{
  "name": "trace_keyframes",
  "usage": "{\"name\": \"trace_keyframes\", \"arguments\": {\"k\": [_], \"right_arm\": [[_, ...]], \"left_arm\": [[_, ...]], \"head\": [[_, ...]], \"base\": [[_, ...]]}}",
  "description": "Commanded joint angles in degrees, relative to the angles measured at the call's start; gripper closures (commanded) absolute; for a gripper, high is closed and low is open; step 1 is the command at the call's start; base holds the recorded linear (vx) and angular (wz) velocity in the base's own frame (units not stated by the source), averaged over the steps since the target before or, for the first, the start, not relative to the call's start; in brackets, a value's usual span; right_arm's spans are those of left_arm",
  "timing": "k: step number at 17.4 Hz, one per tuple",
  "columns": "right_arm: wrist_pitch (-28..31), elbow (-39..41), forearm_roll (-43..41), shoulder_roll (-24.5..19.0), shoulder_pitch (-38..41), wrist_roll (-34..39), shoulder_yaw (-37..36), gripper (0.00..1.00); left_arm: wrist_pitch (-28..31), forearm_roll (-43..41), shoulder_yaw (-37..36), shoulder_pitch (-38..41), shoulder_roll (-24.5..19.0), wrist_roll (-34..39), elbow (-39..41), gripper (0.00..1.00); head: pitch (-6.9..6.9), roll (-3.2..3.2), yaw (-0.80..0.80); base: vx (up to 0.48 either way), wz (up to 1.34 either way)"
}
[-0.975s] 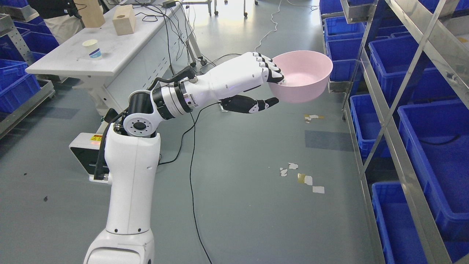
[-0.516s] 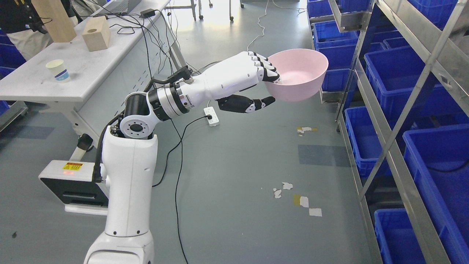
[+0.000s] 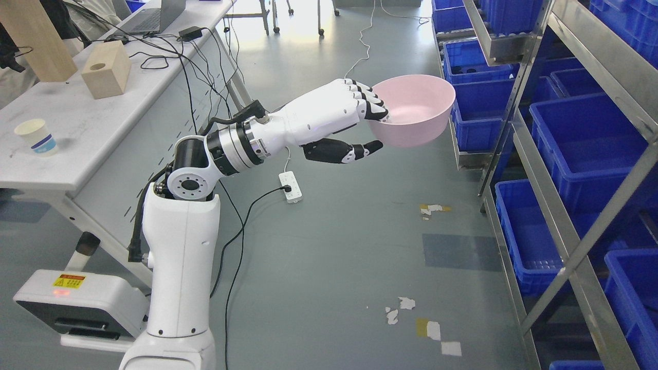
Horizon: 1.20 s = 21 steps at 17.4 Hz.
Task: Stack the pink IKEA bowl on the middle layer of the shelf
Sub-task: 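Hold the pink bowl raised in the left hand while driving to the rack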
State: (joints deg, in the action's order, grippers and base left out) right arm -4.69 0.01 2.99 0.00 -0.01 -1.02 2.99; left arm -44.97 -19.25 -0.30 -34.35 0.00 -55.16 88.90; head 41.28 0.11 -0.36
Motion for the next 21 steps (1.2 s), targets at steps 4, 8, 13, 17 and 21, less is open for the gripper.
{"name": "trace_keyframes", "arguments": {"k": [4, 8, 13, 17, 21], "right_arm": [[0.0, 1.0, 0.0, 1.0, 0.2, 0.0, 0.0, 0.0], [0.0, 1.0, 0.0, 1.0, 0.2, 0.0, 0.0, 0.0], [0.0, 1.0, 0.0, 1.0, 0.2, 0.0, 0.0, 0.0], [0.0, 1.0, 0.0, 1.0, 0.2, 0.0, 0.0, 0.0], [0.0, 1.0, 0.0, 1.0, 0.2, 0.0, 0.0, 0.0]], "left_arm": [[0.0, 0.2, -0.9, 0.2, -1.0, 0.0, 0.2, 0.97], [0.0, 0.1, -1.5, -1.1, -1.0, 0.0, 0.0, 0.97], [0.0, 0.1, -5.5, -3.8, -1.0, 0.0, -0.4, 0.97], [0.0, 0.1, -12.1, -4.4, -1.0, 0.2, -0.6, 0.97], [0.0, -0.1, -13.4, -6.8, -1.0, 0.2, -3.2, 0.97]], "head": [[0.0, 0.0, 0.0], [0.0, 0.0, 0.0], [0.0, 0.0, 0.0], [0.0, 0.0, 0.0], [0.0, 0.0, 0.0]], "base": [[0.42, 0.0], [0.354, 0.02], [0.272, 0.03], [0.166, -0.02], [0.071, -0.01]]}}
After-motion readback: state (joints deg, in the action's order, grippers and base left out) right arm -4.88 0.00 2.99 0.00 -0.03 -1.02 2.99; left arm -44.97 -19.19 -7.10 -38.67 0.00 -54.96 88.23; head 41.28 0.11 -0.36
